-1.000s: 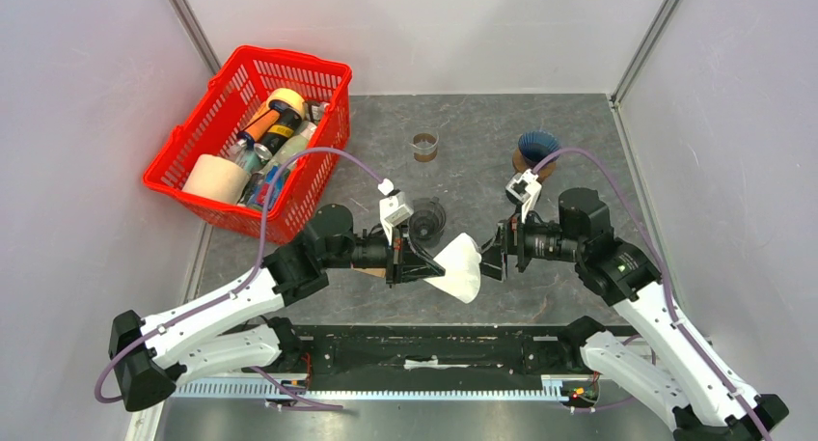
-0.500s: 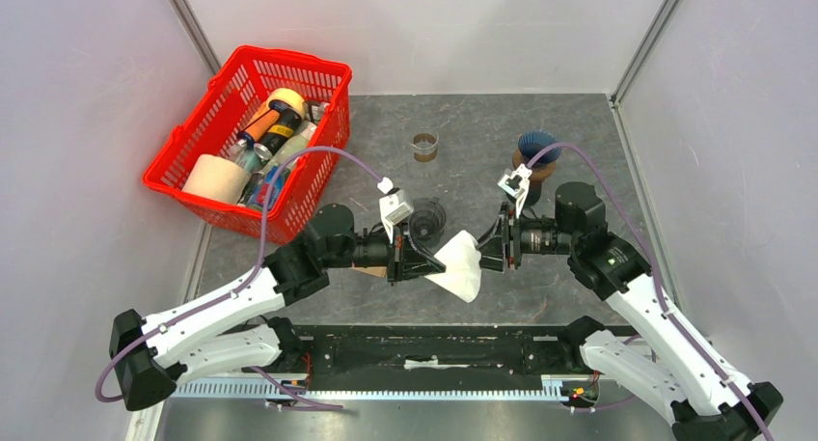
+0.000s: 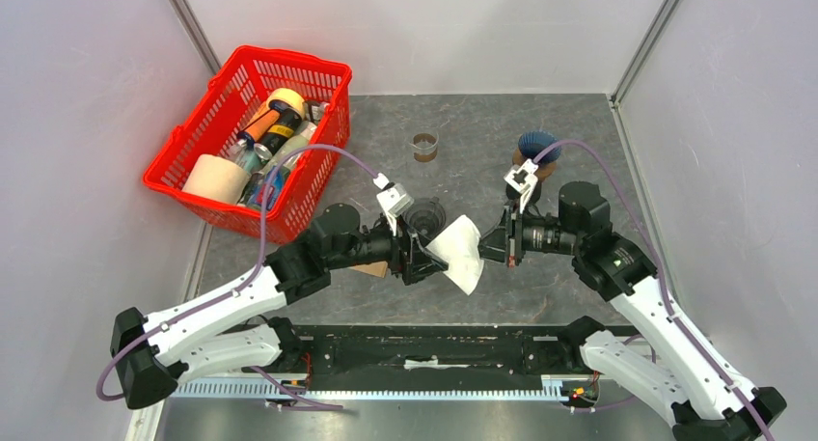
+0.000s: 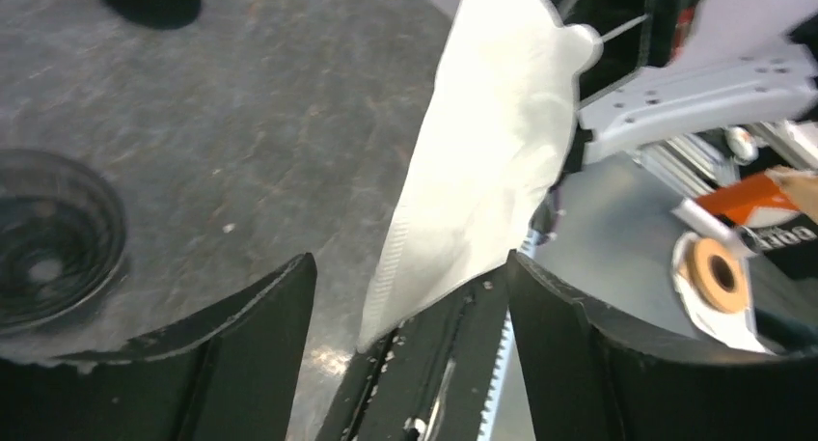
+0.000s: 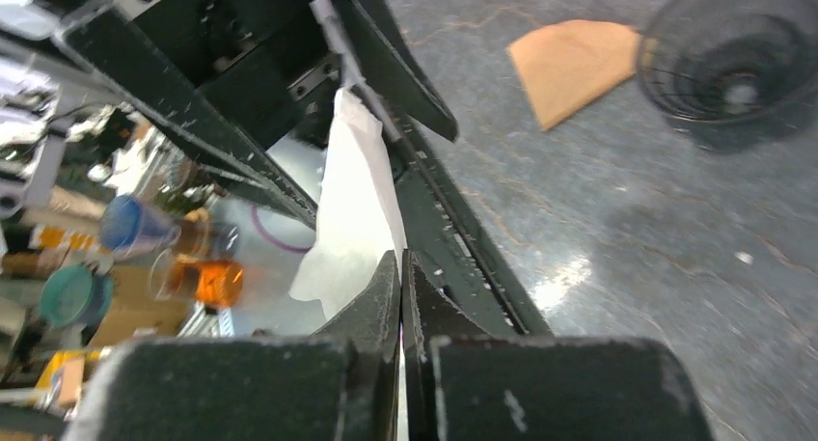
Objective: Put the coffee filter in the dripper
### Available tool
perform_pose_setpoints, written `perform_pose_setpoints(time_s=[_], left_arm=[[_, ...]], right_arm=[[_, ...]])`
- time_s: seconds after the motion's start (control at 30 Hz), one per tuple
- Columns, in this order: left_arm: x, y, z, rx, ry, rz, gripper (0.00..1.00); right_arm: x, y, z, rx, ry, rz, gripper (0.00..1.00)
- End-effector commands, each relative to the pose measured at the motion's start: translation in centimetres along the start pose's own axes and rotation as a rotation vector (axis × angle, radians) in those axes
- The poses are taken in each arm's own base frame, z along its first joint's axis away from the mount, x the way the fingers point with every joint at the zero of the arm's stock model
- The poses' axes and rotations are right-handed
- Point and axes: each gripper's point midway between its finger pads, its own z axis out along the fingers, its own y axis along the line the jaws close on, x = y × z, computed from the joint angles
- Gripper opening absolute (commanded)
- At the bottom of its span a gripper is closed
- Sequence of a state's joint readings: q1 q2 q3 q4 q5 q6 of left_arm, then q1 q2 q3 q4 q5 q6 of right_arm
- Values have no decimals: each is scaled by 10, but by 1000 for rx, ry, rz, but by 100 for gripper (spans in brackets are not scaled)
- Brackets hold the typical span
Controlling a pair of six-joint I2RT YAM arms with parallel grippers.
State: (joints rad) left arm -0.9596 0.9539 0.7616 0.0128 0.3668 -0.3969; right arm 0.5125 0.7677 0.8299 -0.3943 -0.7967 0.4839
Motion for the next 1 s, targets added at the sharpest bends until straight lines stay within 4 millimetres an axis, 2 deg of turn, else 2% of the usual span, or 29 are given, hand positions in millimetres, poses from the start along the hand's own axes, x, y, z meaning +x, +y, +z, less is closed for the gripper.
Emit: perform_pose_setpoints(time_s=[0.0,0.17,0.27,0.37,0.47,0.57,0.67,0.9,0.97], left_arm=[[-14,37,-7,-246,-27,-27,84],[-20,81,-21,-543,-24,-82,87],[-28,75,-8,-515,-10,-98,87],[-37,53,22,-367,-12,-133,88],[-40,44,49,-308,-7,-155,88],[-40,48,71,-356,0,-148,88],[-34,41,92,-371,24,-120,89],[-38,41,117,-437,-18,-103,88],[-37,44,120,-450,-27,-108,84]], right_arm=[[-20,-31,-13,269,-43,9,0],[-24,-94,-45,709,-62,102,0],[-20,-116,-54,857,-27,164,0],[-21,-130,-59,954,-34,215,0],[-25,-135,-61,1004,-71,257,0],[-29,-137,-64,1044,-114,310,0],[-29,-138,-65,1074,-131,347,0],[-25,-132,-52,1054,-123,381,0],[-25,-130,-49,1041,-119,385,0]])
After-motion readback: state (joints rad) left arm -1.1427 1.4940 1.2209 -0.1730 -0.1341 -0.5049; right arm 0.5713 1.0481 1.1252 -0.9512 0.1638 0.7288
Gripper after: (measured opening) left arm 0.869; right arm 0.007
